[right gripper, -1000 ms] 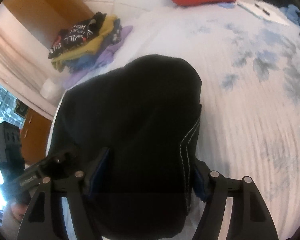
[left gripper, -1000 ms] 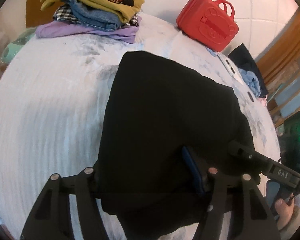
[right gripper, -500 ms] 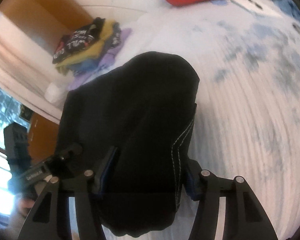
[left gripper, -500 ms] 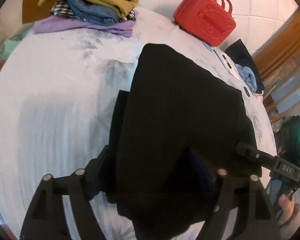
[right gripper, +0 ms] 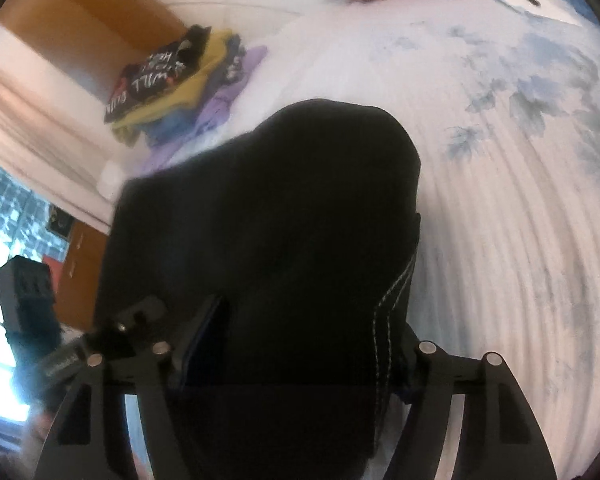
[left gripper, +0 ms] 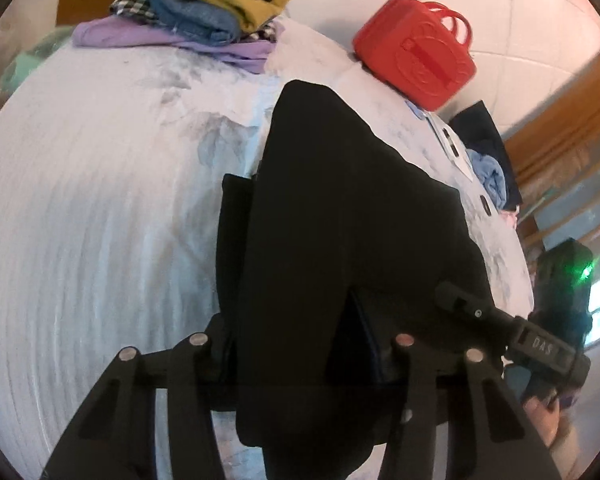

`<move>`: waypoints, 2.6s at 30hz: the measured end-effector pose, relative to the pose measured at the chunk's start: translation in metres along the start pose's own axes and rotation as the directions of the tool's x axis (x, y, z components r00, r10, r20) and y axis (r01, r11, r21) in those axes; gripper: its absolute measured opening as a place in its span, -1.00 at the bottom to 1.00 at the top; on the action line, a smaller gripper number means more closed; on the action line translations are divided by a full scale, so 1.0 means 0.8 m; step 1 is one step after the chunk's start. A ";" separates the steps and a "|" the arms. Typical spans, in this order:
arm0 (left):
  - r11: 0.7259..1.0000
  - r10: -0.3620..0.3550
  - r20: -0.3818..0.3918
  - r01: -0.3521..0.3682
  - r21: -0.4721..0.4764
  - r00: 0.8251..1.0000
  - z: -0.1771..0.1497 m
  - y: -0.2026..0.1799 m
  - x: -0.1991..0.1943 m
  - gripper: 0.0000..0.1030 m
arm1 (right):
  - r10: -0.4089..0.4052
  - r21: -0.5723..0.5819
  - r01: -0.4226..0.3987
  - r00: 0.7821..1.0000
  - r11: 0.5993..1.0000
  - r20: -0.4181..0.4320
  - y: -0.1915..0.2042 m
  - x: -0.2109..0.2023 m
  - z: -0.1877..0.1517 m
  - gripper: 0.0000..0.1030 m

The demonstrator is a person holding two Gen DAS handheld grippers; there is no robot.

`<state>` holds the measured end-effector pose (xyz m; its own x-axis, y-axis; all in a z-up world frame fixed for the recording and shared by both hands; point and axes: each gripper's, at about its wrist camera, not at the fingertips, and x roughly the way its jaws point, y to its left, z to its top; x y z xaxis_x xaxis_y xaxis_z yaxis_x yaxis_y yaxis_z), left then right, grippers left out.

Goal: Fold clothes
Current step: 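Grasp the folded jeans bundle with both grippers and lift it, then carry the folded jeans with both grippers toward the stack of folded clothes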

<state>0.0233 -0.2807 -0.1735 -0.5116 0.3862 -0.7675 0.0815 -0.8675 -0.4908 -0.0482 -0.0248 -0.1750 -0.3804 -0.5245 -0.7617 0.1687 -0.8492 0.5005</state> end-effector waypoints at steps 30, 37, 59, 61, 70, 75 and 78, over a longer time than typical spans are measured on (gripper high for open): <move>0.997 -0.039 -0.006 0.040 0.064 0.999 0.038 -0.090 0.005 -0.19 | 0.028 -0.007 -0.028 0.999 1.000 0.023 -0.010 -0.092 0.063 0.03; 0.985 0.096 -0.063 -0.085 0.153 0.993 0.009 -0.108 0.052 0.58 | 0.167 0.150 -0.153 0.982 0.977 -0.090 -0.110 -0.062 0.045 0.30; 0.983 -0.080 0.160 0.050 0.179 0.984 -0.022 -0.112 0.042 -0.22 | -0.051 -0.119 0.070 0.987 0.990 0.154 -0.060 -0.060 0.014 0.27; 0.980 -0.105 0.203 0.067 0.186 0.974 -0.019 -0.110 0.018 -0.24 | -0.045 -0.181 0.088 0.972 0.980 0.229 -0.035 -0.085 0.010 0.10; 0.981 -0.082 0.323 0.019 0.192 0.943 0.046 -0.139 -0.101 -0.25 | 0.075 -0.308 0.020 0.953 0.951 0.294 0.057 -0.166 0.060 -0.06; 0.982 0.032 0.379 -0.100 0.162 0.925 0.108 -0.148 -0.170 -0.25 | 0.177 -0.388 -0.067 0.951 0.919 0.253 0.124 -0.177 0.140 -0.06; 0.980 0.084 0.414 -0.151 0.133 0.906 0.150 -0.139 -0.210 -0.25 | 0.240 -0.419 -0.134 0.947 0.898 0.212 0.159 -0.172 0.183 -0.06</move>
<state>-0.0024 -0.2870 0.0599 -0.8111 0.1472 -0.5660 0.0437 -0.9498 -0.3098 -0.1077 -0.0516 0.0535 -0.5126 -0.6876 -0.5143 0.5834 -0.7184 0.3789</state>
